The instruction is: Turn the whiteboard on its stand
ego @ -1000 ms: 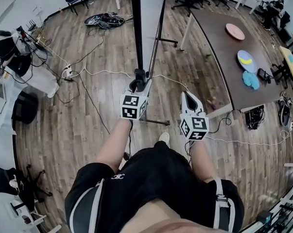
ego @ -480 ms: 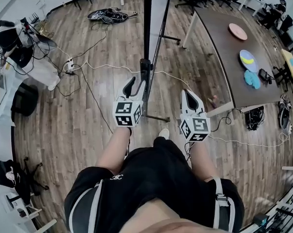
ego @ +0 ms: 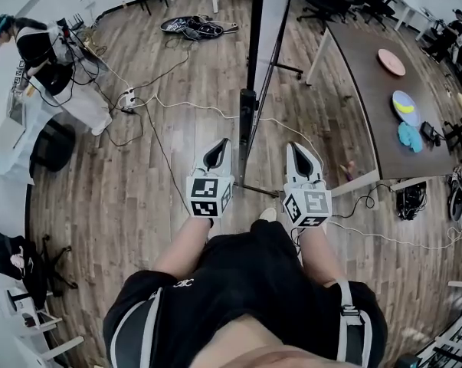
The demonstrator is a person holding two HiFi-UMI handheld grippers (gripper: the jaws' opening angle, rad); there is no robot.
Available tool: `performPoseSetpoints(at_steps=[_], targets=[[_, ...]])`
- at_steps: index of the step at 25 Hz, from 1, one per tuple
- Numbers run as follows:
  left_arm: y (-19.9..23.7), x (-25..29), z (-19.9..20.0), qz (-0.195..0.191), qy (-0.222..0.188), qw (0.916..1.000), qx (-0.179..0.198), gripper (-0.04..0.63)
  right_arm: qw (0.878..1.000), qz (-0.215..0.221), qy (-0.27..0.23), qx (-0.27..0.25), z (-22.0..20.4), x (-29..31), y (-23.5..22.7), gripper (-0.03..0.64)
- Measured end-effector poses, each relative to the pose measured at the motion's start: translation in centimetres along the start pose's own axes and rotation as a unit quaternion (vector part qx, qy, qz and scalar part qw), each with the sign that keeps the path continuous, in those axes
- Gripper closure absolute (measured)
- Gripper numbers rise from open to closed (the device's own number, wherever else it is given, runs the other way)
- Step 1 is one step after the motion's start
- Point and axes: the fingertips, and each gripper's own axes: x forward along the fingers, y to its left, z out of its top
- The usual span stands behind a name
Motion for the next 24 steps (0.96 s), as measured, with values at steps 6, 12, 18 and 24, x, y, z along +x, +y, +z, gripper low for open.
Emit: performPoseSetpoints(at_steps=[6, 12, 18, 24], targets=[[-0.2, -1.2, -0.5, 0.002, 0.006, 1.0, -0.007, 0.586, 1.0, 0.006, 0.007, 0.004, -0.4, -0.7, 0.5, 0.611], [-0.7, -2.0, -1.3, -0.003, 0.011, 0.9999, -0.005, 0.586, 1.0, 0.01, 0.013, 0.009, -1.0, -1.2, 1.3, 0.611], [-1.4, -1.9, -1.7, -0.005, 0.017, 0.9998, -0.008, 0.586, 1.0, 0.005, 0.023, 0.016, -1.7, -1.8, 0.5, 0.611], [-2.3, -2.3, -1.6, -0.009, 0.017, 0.9998, -0.003, 0.586, 0.999, 0.002, 0.027, 0.02, -2.1, -2.5, 0.2, 0.611]])
